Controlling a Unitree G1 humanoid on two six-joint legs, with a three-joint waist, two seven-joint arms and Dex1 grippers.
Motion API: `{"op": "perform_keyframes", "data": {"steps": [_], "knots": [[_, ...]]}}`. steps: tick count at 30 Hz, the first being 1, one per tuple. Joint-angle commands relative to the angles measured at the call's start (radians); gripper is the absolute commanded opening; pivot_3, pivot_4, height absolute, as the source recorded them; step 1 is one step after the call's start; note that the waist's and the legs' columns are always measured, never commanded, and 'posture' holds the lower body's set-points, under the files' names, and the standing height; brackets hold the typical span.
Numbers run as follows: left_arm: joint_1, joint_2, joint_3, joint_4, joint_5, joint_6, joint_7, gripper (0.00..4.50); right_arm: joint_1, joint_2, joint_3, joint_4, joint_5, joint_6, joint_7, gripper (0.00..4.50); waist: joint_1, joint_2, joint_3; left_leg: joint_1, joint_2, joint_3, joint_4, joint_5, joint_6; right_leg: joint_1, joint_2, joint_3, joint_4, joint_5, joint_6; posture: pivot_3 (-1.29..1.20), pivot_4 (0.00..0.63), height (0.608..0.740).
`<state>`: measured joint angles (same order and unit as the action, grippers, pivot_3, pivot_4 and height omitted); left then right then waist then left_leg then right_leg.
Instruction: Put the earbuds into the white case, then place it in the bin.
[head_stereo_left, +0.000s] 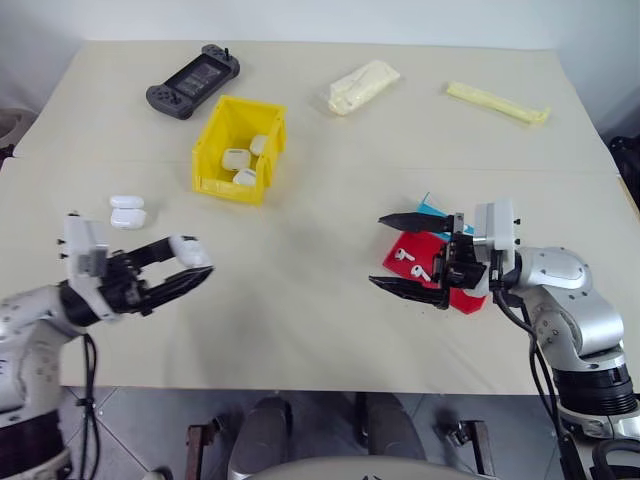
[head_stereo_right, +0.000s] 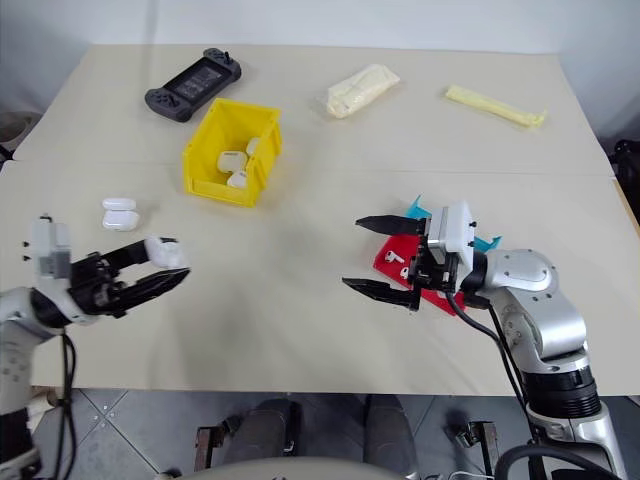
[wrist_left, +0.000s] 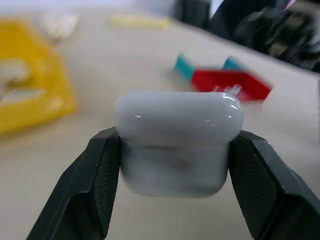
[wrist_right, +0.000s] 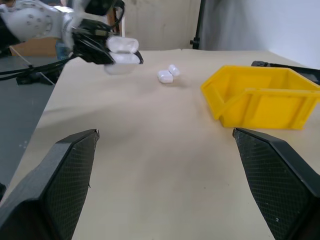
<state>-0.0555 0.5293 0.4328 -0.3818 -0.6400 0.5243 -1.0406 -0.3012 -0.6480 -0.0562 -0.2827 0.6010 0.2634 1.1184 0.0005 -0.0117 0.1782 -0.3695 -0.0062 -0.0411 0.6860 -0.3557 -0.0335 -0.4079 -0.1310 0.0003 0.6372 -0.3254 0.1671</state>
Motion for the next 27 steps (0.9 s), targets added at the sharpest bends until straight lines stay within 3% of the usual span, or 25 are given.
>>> {"op": "perform_keyframes", "data": {"steps": [1, 5, 12, 21, 27], "knots": [[-0.008, -0.054, -0.093, -0.075, -0.013, -0.067, 0.043, 2.81, 0.030, -0.032, -0.065, -0.045, 0.025, 0.002, -0.007, 4.50, -0.001, 0.000, 0.000, 0.000, 0.000, 0.000, 0.000, 0.000, 0.000, 0.000, 0.000, 0.000, 0.000, 0.000, 0.000, 0.00, 0.150, 0.740], [-0.108, -0.144, -0.243, -0.032, 0.025, -0.143, 0.064, 2.81, 0.120, -0.083, -0.151, -0.096, 0.024, 0.005, -0.028, 4.50, 0.004, 0.000, 0.000, -0.001, -0.001, 0.001, 0.000, 0.000, 0.000, 0.000, 0.001, -0.001, -0.001, 0.000, 0.000, 0.00, 0.150, 0.740], [-0.256, -0.228, -0.400, 0.158, 0.129, -0.365, 0.004, 2.81, 0.298, -0.132, -0.301, -0.172, 0.029, 0.008, -0.061, 4.50, 0.000, 0.000, 0.000, 0.000, 0.000, 0.010, 0.000, 0.000, 0.001, 0.002, 0.002, -0.001, -0.002, 0.000, 0.001, 0.00, 0.150, 0.740], [-0.327, -0.352, -0.509, 0.289, 0.111, -0.493, -0.069, 2.81, 0.555, -0.169, -0.528, -0.137, -0.006, -0.047, 0.004, 4.50, 0.015, 0.001, 0.000, 0.000, -0.001, 0.010, 0.000, 0.001, 0.002, 0.004, 0.002, -0.001, -0.006, 0.001, 0.003, 0.00, 0.150, 0.740], [-0.325, -0.398, -0.544, 0.309, 0.093, -0.510, -0.103, 2.81, 0.632, -0.198, -0.592, -0.078, -0.040, -0.063, 0.044, 4.50, 0.022, 0.001, -0.001, 0.005, -0.001, 0.009, 0.000, 0.000, 0.004, 0.013, 0.002, -0.001, -0.016, 0.003, 0.005, 0.00, 0.150, 0.740]]}}
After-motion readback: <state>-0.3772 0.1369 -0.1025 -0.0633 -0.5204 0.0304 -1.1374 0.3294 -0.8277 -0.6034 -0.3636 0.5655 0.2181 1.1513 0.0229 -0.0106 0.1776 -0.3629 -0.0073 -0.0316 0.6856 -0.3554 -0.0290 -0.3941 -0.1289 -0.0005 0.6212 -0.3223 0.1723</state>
